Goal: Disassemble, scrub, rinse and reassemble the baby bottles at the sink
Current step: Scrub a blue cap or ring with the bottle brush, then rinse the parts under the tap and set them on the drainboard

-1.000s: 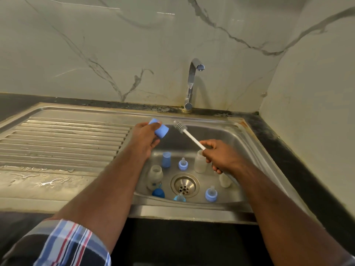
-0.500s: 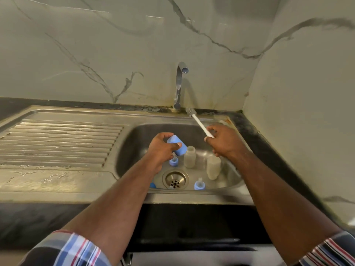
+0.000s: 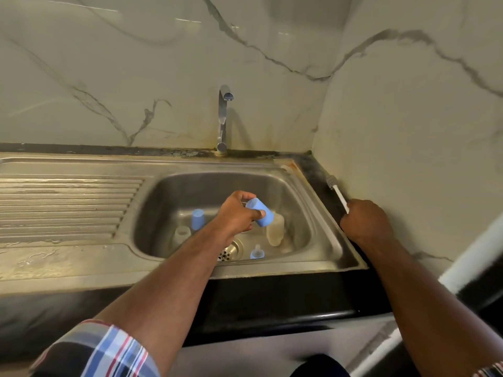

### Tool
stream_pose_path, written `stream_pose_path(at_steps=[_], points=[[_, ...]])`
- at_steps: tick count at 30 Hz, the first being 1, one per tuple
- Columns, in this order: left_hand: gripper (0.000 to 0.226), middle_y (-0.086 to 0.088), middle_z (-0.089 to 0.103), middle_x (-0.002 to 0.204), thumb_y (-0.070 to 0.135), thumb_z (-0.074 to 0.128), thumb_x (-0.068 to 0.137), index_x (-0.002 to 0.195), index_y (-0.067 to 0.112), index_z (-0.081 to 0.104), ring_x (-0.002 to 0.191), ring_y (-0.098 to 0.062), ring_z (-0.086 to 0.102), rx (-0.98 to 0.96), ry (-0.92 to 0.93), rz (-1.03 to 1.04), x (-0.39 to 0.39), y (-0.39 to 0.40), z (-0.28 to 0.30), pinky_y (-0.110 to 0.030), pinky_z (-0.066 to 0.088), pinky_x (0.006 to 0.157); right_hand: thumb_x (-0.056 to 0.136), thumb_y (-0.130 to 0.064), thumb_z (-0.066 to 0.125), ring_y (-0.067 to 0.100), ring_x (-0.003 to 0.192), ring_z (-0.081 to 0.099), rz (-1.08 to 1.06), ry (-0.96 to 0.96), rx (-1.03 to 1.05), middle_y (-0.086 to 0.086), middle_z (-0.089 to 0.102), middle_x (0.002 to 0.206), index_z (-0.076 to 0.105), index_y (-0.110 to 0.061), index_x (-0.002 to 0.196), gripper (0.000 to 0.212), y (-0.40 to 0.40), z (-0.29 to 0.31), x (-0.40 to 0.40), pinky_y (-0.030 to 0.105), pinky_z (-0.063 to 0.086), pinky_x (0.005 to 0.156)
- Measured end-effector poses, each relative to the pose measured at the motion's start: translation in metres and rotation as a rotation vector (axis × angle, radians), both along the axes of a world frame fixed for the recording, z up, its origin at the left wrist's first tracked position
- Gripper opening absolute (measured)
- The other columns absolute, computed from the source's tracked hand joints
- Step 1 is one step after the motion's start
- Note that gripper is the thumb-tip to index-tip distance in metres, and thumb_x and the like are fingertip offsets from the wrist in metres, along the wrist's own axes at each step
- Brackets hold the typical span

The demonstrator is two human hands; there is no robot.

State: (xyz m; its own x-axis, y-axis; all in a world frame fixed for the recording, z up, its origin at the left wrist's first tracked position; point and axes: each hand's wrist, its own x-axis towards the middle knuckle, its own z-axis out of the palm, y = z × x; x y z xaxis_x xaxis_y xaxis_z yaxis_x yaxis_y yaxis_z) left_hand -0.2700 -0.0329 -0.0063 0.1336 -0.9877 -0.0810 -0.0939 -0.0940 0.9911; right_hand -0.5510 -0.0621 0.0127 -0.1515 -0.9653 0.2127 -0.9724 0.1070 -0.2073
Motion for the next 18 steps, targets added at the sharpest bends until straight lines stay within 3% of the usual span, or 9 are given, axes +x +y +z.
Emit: stream_pose_path(at_steps=[9,13,15,18], points=[[0.040,-0.001,0.063,0.119,0.008,0.079,0.085,0.116,0.027,0.063,0.106,-0.021,0.067,0.011,-0.091,-0.033,0.015,0.002,-0.001,-0.028,0.060,0.072,0.092,-0.021,0.059,0.025,0.076,0.056,-0.047,0.191,0.061,0.007,0.054,0.088,0.065,-0.009,0.110,0.022,0.001,0.008,-0.007,0.033,0.048,0.064],[0.040,0.002,0.064,0.120,0.007,0.079,0.084,0.115,0.030,0.065,0.097,-0.018,0.065,0.004,-0.137,-0.048,0.026,0.001,-0.002,-0.029,0.056,0.069,0.094,-0.022,0.056,0.028,0.096,0.053,-0.040,0.236,0.069,0.005,0.046,0.095,0.061,-0.012,0.121,0.029,0.004,0.015,0.009,0.037,0.047,0.075],[0.041,0.002,0.064,0.120,0.007,0.079,0.084,0.117,0.028,0.065,0.091,-0.017,0.064,0.003,-0.159,-0.050,0.031,0.000,-0.004,-0.032,0.055,0.071,0.092,-0.020,0.054,0.031,0.106,0.054,-0.003,0.201,0.038,0.008,0.055,0.108,0.061,-0.016,0.123,0.032,0.004,0.018,0.023,0.040,0.049,0.082],[0.044,0.000,0.066,0.116,0.008,0.081,0.082,0.119,0.021,0.062,0.092,-0.016,0.064,-0.020,-0.191,-0.010,0.036,-0.002,-0.011,-0.039,0.058,0.078,0.087,-0.017,0.056,0.031,0.107,0.061,0.196,0.004,0.018,0.010,0.066,0.119,0.067,-0.017,0.120,0.035,0.002,0.017,0.055,0.037,0.052,0.089]])
